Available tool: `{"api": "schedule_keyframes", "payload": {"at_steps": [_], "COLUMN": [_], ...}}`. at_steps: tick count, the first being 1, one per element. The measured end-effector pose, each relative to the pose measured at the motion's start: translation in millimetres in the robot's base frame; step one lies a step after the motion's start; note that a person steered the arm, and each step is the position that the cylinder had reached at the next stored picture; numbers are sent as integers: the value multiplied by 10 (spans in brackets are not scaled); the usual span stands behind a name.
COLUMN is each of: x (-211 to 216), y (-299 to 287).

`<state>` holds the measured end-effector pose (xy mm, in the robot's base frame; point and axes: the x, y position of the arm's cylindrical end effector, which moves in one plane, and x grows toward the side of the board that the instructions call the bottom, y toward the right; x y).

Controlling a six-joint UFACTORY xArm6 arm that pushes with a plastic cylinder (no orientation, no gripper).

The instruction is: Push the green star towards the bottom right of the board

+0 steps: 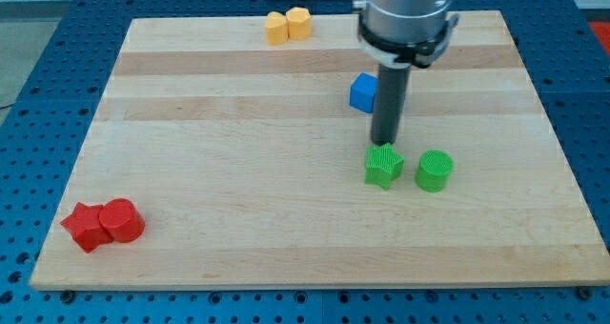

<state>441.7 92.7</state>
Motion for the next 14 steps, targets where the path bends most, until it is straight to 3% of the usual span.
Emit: {"api": "schedule_keyframes", "payload": {"at_steps": [1, 2, 9, 11, 13, 14], "x": [54, 302, 739, 718, 1084, 1067], "y": [214, 150, -712, -488, -780, -782]}}
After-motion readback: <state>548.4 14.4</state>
